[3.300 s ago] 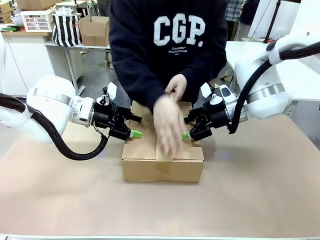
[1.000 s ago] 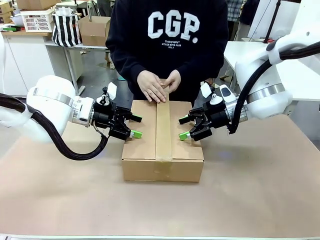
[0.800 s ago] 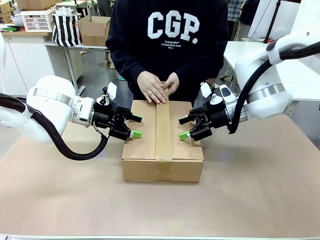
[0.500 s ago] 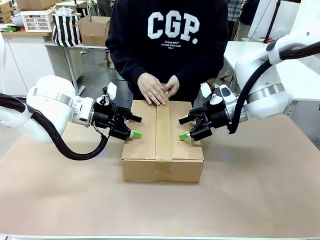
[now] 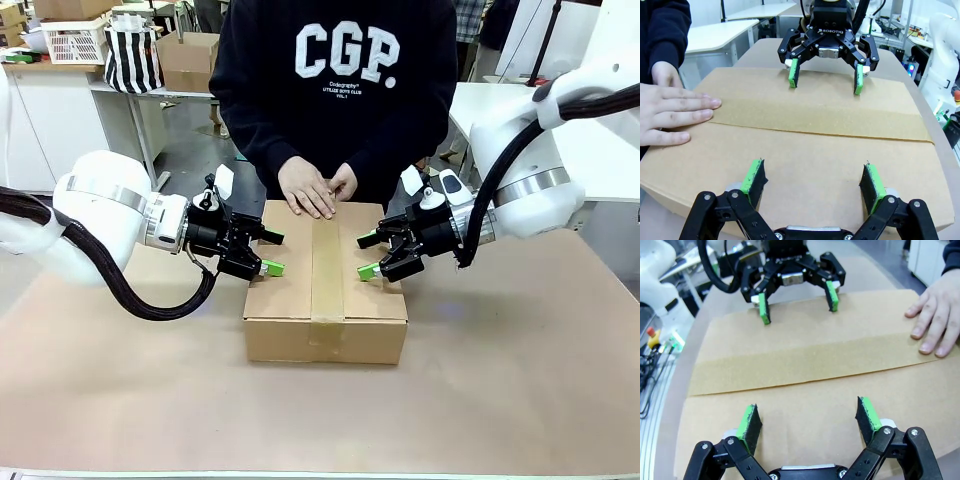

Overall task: Pack the gift set into the box.
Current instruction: Press and hold the closed box until the human finishes sealing it.

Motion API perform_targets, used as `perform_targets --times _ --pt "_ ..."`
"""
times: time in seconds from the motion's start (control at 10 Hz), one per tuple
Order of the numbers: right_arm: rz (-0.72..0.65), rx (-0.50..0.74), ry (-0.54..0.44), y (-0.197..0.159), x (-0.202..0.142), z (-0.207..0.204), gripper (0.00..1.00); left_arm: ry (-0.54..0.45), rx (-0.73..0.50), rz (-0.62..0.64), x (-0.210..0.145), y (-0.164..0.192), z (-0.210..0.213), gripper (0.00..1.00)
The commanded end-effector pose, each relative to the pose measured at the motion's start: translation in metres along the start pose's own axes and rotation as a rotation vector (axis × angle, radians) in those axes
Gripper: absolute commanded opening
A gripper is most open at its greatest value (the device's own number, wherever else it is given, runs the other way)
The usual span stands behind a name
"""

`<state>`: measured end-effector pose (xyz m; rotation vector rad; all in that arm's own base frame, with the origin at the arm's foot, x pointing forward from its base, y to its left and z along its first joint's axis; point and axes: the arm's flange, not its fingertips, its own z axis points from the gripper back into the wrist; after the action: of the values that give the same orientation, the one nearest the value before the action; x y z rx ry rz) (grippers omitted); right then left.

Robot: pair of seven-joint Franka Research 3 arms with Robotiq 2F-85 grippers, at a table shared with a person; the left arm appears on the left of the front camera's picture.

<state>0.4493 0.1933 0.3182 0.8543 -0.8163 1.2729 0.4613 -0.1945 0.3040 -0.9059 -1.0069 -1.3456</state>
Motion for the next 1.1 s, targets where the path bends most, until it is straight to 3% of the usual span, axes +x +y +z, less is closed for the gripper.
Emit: perform_targets --times 0.0,1.0 --pt "-0.002 -0.004 0.006 0.0032 -0.0039 0.0000 1.00 -0.005 0.002 -0.010 -0.0039 -0.0014 -0.0005 1.00" --pt "-0.002 -0.004 0.006 0.0032 -0.0039 0.0000 1.00 -0.005 0.002 -0.010 -0.0039 -0.0014 -0.0005 1.00"
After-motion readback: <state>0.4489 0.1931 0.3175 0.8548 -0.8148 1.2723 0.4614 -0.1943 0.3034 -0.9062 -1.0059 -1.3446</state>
